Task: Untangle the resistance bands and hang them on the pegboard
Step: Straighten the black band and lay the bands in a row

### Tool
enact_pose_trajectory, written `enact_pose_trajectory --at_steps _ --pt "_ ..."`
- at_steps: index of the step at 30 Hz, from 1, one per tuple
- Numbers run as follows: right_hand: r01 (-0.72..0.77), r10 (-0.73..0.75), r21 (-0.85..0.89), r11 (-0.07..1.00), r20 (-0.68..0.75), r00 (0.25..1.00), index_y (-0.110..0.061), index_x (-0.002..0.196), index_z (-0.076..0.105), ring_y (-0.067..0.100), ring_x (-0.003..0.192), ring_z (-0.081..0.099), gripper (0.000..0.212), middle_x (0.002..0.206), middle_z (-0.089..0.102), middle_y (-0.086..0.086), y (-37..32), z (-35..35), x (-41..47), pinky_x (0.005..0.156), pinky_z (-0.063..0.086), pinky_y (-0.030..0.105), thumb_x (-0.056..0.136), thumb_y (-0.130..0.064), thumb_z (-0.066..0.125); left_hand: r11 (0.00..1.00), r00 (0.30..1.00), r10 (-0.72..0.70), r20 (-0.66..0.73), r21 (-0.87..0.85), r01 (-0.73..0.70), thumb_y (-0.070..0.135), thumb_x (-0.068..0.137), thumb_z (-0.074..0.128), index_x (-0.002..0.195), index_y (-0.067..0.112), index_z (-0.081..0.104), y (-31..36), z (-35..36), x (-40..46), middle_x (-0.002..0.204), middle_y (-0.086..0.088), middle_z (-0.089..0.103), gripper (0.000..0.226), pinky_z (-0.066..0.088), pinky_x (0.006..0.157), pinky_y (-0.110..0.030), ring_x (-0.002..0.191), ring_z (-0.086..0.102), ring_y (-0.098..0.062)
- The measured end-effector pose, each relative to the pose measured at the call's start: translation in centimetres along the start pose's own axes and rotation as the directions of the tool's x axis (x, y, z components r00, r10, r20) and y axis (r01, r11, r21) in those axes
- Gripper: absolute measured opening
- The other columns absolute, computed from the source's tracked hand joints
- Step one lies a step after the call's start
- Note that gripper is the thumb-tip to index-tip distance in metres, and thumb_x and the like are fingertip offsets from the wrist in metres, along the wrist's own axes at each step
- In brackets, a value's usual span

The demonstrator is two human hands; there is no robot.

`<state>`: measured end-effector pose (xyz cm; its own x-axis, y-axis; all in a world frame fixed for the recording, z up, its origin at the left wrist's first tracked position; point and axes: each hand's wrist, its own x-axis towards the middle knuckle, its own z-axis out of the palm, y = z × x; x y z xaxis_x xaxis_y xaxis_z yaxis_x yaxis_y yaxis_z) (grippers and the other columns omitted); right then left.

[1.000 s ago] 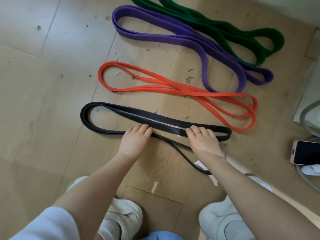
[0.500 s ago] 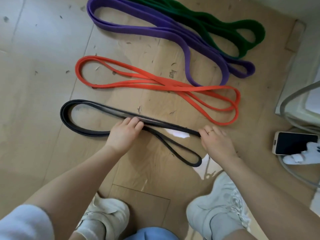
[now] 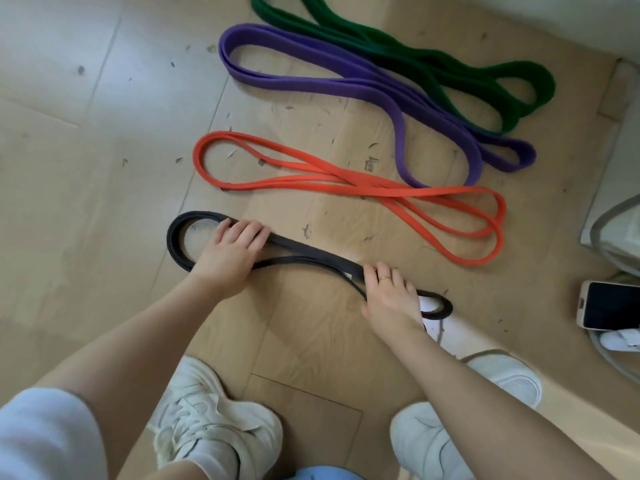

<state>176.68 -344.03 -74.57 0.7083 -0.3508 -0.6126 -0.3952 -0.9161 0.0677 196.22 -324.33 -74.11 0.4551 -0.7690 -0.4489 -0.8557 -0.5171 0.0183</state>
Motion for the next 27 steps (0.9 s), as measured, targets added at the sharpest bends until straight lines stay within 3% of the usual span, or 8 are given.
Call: enact_pose_trajectory --at_steps 2,4,7,10,13,17,20,27 --pt "0.009 -0.009 -0.024 1.0 0.002 1.0 -0.01 0.1 0.046 0.026 0.066 0.059 0.078 0.082 0.06 0.009 1.1 -0.3 -0.3 0.048 0.045 0.031 0.033 -0.006 0.085 0.991 0.995 0.082 -0.053 0.107 -0.076 -0.002 0.057 0.069 0.112 0.002 0.063 -1.0 -0.3 0.2 0.106 -0.014 0.064 0.055 0.051 0.083 -0.044 0.094 0.063 -0.032" --pt "0.088 -0.088 -0.057 0.995 -0.008 0.996 -0.008 0.101 0.049 0.027 0.073 0.059 0.06 0.089 0.059 0.01 2.7 -1.4 -0.2 0.053 0.048 0.035 0.052 -0.002 0.082 0.979 0.984 0.139 -0.112 0.162 -0.12 0.001 0.067 0.05 0.086 0.002 0.066 -1.4 -0.9 1.4 0.081 -0.013 0.064 0.025 0.052 0.06 -0.034 0.067 0.063 -0.029" --pt "0.054 -0.069 -0.1 0.993 -0.152 0.986 -0.007 0.089 0.057 0.029 0.07 0.059 0.03 0.083 0.058 0.011 4.5 -3.3 1.2 0.056 0.048 0.035 0.064 0.006 0.065 0.961 0.968 0.208 -0.143 0.216 -0.175 0.004 0.07 0.033 0.069 0.007 0.063 -2.1 -1.5 3.2 0.066 -0.009 0.059 0.031 0.045 0.05 -0.028 0.054 0.057 -0.025" --pt "0.011 -0.026 -0.075 0.997 -0.205 0.978 -0.008 0.078 0.057 0.03 0.061 0.057 0.025 0.072 0.057 0.011 5.4 -3.9 2.2 0.052 0.047 0.037 0.058 0.006 0.062 0.971 0.965 0.192 -0.177 0.179 -0.161 0.009 0.072 0.035 0.077 0.008 0.064 -2.2 -1.4 3.3 0.073 -0.007 0.061 0.029 0.046 0.052 -0.029 0.059 0.059 -0.025" --pt "-0.049 0.046 -0.057 0.997 -0.054 0.997 -0.016 0.112 0.048 0.025 0.103 0.054 0.028 0.112 0.054 0.005 5.6 -3.2 2.2 0.084 0.045 0.036 0.087 -0.005 0.047 0.98 0.967 0.173 -0.186 0.135 -0.149 0.011 0.07 0.037 0.077 0.009 0.065 -1.3 -1.2 4.1 0.071 -0.007 0.06 0.028 0.046 0.054 -0.029 0.059 0.058 -0.026" --pt "-0.075 0.073 0.005 0.997 0.149 0.986 -0.018 0.117 0.042 0.023 0.119 0.044 0.021 0.127 0.048 0.002 5.8 -4.2 2.1 0.094 0.038 0.033 0.096 -0.021 0.044 0.999 0.993 0.042 -0.106 0.037 -0.039 0.009 0.058 0.076 0.09 0.008 0.066 -0.4 -1.3 4.5 0.085 -0.01 0.063 0.033 0.051 0.068 -0.032 0.075 0.063 -0.029" --pt "0.042 -0.025 -0.072 0.997 0.222 0.975 -0.016 0.121 0.043 0.023 0.122 0.041 0.039 0.129 0.045 0.003 5.8 -7.4 1.1 0.098 0.035 0.033 0.091 -0.04 0.052 0.993 0.997 -0.061 0.055 0.108 0.055 0.014 0.09 0.052 0.142 0.008 0.028 0.0 -3.2 3.2 0.145 -0.012 0.033 0.058 0.023 0.112 -0.035 0.137 0.029 -0.029" --pt "0.086 -0.096 0.054 0.995 0.231 0.968 -0.013 0.126 0.05 0.024 0.112 0.054 0.039 0.128 0.055 0.007 1.6 -19.3 -4.0 0.091 0.046 0.033 0.091 -0.031 0.053 0.973 0.977 -0.164 0.136 -0.138 0.183 0.015 0.092 0.043 0.139 0.012 0.032 -1.7 -12.8 -0.9 0.139 -0.011 0.043 0.048 0.036 0.103 -0.039 0.128 0.04 -0.029"
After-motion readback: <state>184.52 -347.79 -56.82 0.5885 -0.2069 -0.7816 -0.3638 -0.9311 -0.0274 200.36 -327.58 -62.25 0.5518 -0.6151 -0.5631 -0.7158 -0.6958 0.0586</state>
